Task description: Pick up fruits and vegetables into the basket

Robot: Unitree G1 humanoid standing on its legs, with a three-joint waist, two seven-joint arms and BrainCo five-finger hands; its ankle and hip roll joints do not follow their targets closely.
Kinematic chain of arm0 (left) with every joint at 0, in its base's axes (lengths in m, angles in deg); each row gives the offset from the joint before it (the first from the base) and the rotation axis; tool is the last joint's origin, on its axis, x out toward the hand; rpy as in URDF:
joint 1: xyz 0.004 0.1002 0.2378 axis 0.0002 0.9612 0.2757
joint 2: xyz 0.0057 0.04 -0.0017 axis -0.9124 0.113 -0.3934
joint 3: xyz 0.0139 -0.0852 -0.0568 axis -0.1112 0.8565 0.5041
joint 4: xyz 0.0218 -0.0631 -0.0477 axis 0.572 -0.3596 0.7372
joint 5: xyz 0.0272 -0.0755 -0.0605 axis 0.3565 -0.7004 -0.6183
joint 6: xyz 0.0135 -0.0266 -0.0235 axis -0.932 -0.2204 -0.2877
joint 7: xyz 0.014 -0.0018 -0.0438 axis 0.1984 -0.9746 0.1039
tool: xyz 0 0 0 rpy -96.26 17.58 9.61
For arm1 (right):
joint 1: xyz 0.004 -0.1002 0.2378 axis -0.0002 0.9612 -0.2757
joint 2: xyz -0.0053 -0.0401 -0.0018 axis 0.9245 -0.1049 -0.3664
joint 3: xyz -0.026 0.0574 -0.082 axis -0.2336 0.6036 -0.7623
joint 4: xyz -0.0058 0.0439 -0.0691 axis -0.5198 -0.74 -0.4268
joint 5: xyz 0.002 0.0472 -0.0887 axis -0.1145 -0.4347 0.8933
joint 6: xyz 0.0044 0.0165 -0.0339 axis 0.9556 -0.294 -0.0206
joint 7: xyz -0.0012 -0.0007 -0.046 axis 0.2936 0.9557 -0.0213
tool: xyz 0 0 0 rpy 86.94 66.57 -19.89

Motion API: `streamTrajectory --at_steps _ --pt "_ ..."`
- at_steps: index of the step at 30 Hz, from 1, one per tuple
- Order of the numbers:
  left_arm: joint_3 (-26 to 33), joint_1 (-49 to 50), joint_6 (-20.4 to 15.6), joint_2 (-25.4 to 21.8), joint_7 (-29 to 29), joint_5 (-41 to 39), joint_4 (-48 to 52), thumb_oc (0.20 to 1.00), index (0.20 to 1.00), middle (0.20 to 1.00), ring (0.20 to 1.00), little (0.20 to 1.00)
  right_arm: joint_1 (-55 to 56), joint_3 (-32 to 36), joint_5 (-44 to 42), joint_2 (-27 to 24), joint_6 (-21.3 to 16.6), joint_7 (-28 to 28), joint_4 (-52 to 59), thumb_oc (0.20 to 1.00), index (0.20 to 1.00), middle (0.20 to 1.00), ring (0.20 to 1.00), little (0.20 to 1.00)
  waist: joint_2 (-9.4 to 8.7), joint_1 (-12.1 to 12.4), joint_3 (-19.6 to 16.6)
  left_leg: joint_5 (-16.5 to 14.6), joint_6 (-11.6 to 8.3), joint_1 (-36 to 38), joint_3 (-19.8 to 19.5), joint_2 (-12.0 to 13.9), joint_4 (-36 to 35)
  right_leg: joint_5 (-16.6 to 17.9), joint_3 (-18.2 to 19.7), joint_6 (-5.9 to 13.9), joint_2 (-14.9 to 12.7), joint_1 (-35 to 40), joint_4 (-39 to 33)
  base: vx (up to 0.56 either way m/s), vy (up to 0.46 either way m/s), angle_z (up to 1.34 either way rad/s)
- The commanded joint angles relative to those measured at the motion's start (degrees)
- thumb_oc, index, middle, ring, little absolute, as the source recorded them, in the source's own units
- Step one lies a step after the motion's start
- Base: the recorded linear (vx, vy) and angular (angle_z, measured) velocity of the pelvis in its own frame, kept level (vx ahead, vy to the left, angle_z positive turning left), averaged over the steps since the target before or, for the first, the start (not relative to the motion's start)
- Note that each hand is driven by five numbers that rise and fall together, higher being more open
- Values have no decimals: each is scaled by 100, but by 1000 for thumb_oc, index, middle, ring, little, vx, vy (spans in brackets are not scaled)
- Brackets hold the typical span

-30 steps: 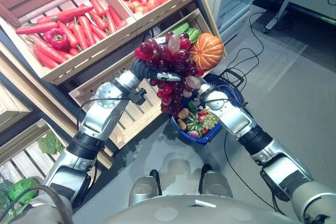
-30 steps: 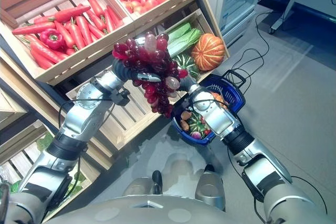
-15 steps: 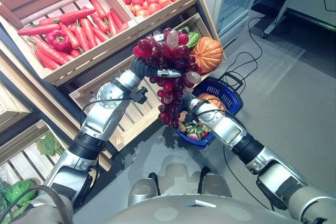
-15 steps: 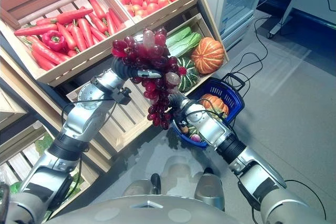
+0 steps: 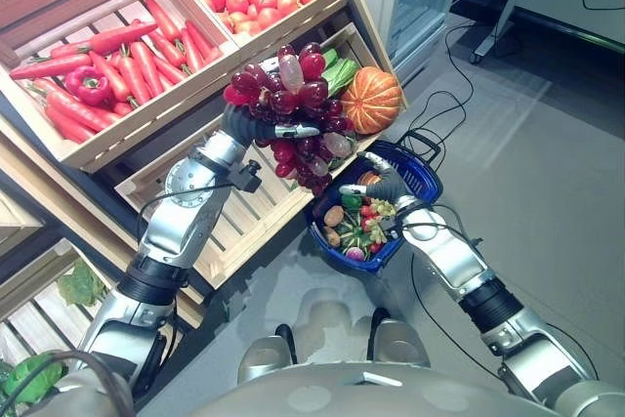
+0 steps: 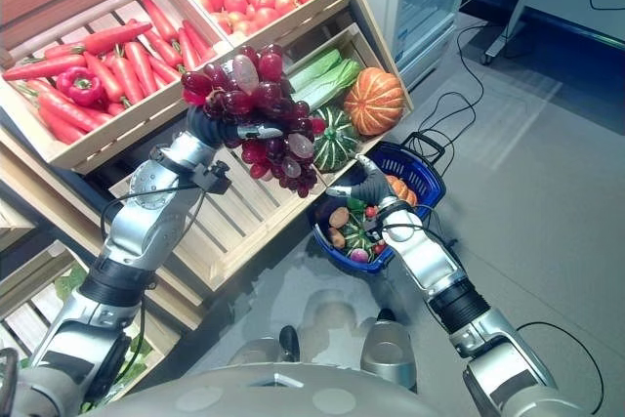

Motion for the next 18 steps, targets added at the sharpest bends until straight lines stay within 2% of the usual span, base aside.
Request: streamTrajectory --at_steps 1,9,18 --pt "342 -223 -577 -29 -253 1 529 200 200 200 200 200 -112 191 -404 263 -593 -260 737 1000 1000 1000 1000 1000 -97 38 -49 -635 109 106 188 85 369 -173 19 604 -593 636 -408 23 18 -7" --pt "319 -219 -661 169 -568 67 573 200 200 200 200 200 40 100 -1384 389 -750 -1064 1537 1000 1000 1000 1000 1000 -90 -6 -30 -632 93 91 203 70 406 -195 -3 619 -621 635 -381 4 4 -1" --pt "54 -396 -496 278 -510 -288 706 200 200 200 200 200 -234 -382 -1277 508 -626 -1056 1551 1000 1000 1000 1000 1000 -124 67 7 -634 97 57 169 67 467 -187 -33 610 -629 682 -411 2 -2 1"
